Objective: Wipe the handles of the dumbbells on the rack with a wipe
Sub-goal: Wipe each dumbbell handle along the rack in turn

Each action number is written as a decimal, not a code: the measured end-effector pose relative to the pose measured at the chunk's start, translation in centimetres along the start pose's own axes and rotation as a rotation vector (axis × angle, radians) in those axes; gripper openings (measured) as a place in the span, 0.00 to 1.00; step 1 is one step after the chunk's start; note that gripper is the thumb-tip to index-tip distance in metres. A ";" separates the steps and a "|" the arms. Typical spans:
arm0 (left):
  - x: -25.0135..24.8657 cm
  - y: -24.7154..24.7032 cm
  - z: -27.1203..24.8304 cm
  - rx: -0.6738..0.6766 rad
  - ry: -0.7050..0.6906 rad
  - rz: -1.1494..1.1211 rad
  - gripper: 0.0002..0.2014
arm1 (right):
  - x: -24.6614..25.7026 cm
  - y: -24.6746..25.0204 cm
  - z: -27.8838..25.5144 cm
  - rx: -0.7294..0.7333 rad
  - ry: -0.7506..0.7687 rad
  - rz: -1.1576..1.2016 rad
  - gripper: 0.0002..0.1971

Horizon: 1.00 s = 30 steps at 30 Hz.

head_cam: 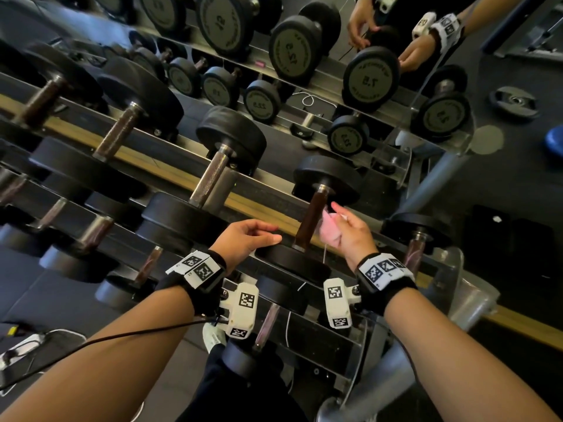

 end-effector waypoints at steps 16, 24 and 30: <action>-0.7 -0.3 -0.2 0.036 0.004 0.039 0.23 | -1.0 0.5 -1.6 0.203 -0.137 0.172 0.22; -0.5 -0.2 -0.1 0.018 0.005 0.036 0.23 | -2.0 -1.7 0.3 0.124 -0.164 0.210 0.34; -0.5 -0.2 -0.1 0.019 0.011 0.048 0.23 | -2.4 0.2 -2.2 0.232 -0.173 0.052 0.27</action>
Point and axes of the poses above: each hand's wrist, its own z-axis towards the middle knuckle, its own y-axis out of the back of the hand, x = y × z, the point moved 7 cm from there along z, towards the middle knuckle, and after that the axes turned 7 degrees about -y, right-handed, at the moved point
